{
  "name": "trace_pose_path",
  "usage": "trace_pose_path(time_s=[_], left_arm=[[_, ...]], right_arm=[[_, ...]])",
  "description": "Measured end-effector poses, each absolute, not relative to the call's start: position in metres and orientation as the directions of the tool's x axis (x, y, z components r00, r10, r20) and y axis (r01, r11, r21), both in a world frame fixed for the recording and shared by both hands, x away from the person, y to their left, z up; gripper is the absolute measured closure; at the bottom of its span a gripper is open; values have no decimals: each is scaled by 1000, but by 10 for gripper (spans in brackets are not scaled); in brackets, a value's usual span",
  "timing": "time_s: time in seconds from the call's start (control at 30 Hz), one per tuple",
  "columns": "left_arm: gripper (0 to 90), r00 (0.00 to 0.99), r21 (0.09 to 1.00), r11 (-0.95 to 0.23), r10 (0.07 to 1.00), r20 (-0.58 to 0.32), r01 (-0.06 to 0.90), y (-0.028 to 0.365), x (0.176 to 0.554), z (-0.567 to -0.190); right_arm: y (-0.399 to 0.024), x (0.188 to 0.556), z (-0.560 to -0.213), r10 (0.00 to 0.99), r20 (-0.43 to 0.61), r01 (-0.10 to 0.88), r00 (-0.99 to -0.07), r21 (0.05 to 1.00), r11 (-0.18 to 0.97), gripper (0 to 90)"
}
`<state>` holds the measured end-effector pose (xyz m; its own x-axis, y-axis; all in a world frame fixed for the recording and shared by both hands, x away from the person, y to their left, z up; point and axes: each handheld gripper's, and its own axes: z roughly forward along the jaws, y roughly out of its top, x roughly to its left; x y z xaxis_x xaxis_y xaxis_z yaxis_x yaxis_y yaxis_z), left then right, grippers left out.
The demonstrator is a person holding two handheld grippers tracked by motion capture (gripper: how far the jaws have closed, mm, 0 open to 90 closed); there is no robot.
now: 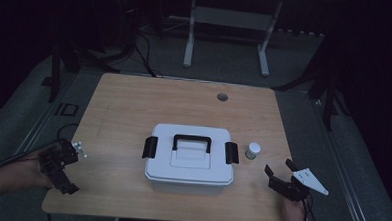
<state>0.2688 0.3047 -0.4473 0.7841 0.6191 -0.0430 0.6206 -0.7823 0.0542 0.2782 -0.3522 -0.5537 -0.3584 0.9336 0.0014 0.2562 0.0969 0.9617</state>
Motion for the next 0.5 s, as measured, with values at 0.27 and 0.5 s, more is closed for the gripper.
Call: trace_pose_path(time_s=[0.27,0.5], left_arm=[[12,813,68,-810,581,-38,582,283,275,-427],[16,854,81,-850,520,-18,520,254,287,-402]], right_arm=[[-353,279,-554,933,8,259,-359,962,92,136],[-354,279,-554,931,20,262,-364,962,82,136]])
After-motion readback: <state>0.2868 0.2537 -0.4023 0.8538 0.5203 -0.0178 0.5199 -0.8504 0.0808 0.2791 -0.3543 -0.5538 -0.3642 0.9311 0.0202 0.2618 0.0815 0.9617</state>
